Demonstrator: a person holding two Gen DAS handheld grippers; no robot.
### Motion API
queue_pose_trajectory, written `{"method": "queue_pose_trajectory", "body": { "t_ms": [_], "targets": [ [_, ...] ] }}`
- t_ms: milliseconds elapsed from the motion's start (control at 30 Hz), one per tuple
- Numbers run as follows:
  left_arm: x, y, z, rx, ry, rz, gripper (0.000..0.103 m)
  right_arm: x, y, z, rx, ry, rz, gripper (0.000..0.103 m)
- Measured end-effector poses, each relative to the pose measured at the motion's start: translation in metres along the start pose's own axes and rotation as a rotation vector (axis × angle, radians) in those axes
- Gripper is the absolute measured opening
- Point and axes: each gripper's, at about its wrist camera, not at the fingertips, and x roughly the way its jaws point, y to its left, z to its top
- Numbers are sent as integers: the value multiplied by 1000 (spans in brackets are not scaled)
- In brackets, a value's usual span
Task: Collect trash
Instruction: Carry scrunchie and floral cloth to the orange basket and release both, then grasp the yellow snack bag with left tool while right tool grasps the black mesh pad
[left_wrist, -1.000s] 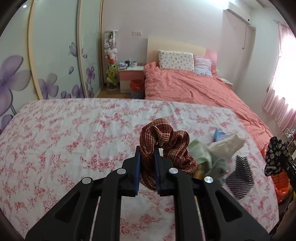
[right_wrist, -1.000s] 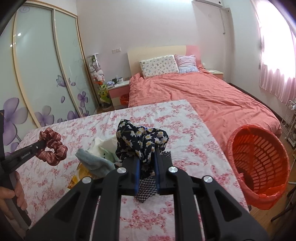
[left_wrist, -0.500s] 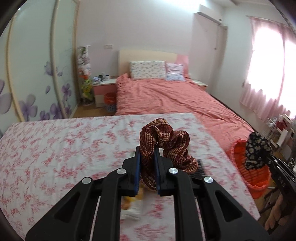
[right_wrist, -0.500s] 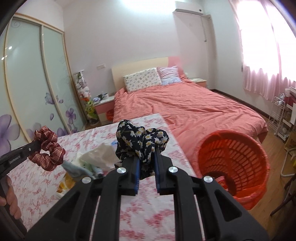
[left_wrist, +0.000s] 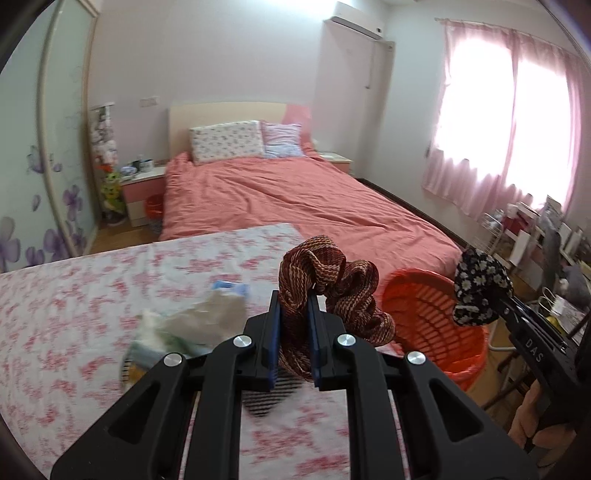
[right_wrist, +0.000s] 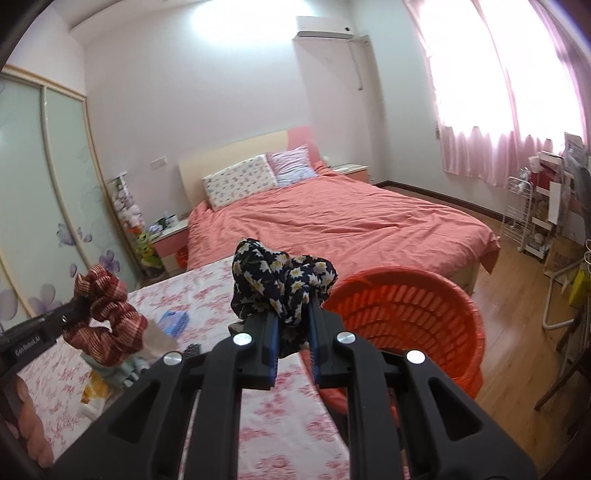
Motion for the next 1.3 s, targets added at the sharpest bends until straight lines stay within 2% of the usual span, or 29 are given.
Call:
{"method": "queue_pose_trajectory", "body": {
  "t_ms": [267, 600, 800, 900, 967, 1033, 1067, 1233, 1300],
  "targets": [
    [33, -52, -1, 42, 35, -88, 13, 5, -46, 1, 53, -5, -55, 14],
    [77, -108, -5, 84, 90, -180, 13, 35, -90, -1, 118, 12, -93, 14],
    [111, -135, -8, 99, 142, -220, 14, 56, -113, 2, 159, 19, -113, 19],
    [129, -147, -12, 102, 181, -221, 20, 74, -125, 0, 186, 42, -117, 26],
    [139, -152, -16, 104, 209, -218, 33, 83, -133, -3, 195, 55, -123, 37],
    [141, -152, -21, 105, 225, -215, 42, 90, -137, -7, 198, 72, -132, 39],
    [142, -152, -23, 110, 227, -205, 47, 93, -139, -9, 200, 79, -137, 41],
    [137, -146, -27, 119, 223, -168, 59, 97, -137, -22, 188, 90, -170, 54],
    [131, -142, -30, 134, 203, -126, 66, 97, -132, -23, 171, 90, -179, 60]
  ]
}}
